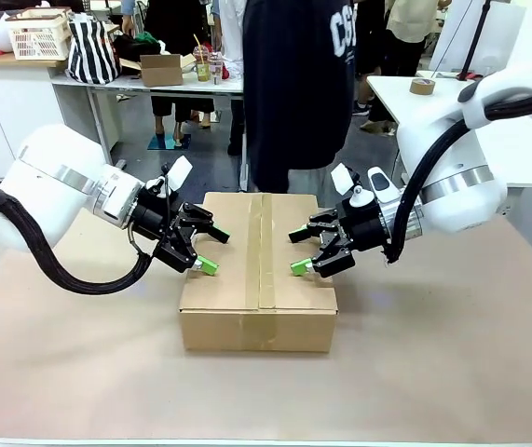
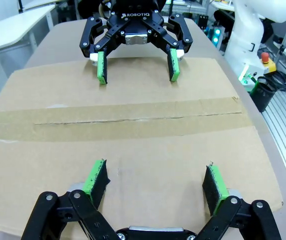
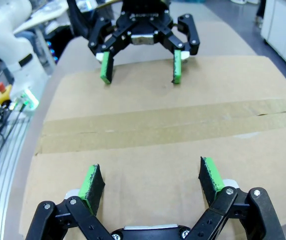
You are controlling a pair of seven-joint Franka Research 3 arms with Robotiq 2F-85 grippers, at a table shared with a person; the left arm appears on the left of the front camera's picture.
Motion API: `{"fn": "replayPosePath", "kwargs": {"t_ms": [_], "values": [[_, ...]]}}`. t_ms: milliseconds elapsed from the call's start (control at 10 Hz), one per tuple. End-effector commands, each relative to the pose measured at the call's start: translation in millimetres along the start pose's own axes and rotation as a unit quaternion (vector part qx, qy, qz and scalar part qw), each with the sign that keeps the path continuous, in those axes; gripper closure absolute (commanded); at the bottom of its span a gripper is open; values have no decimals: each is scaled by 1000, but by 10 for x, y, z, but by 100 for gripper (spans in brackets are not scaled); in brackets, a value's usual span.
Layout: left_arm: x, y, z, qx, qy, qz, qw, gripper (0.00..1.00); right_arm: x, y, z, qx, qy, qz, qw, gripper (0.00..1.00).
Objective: Pack the gift set into the box.
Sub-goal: Press and hold the closed box until the human finishes sealing it.
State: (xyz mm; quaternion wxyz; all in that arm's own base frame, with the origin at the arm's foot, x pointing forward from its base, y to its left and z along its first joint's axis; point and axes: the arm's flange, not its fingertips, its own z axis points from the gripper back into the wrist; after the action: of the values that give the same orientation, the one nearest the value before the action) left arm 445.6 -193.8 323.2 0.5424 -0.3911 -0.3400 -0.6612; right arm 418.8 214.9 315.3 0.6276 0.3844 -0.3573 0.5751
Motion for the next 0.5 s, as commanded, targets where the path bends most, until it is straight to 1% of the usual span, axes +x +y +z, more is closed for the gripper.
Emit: {"fn": "replayPosePath", "kwargs": {"t_ms": [0,400], "values": [[-16,-6,1,-5,-3,5,1000,0,-29,17,-2,-1,-5,-8,1000,0],[-16,-6,1,-5,-3,5,1000,0,-29,17,-2,-1,-5,-8,1000,0]]}}
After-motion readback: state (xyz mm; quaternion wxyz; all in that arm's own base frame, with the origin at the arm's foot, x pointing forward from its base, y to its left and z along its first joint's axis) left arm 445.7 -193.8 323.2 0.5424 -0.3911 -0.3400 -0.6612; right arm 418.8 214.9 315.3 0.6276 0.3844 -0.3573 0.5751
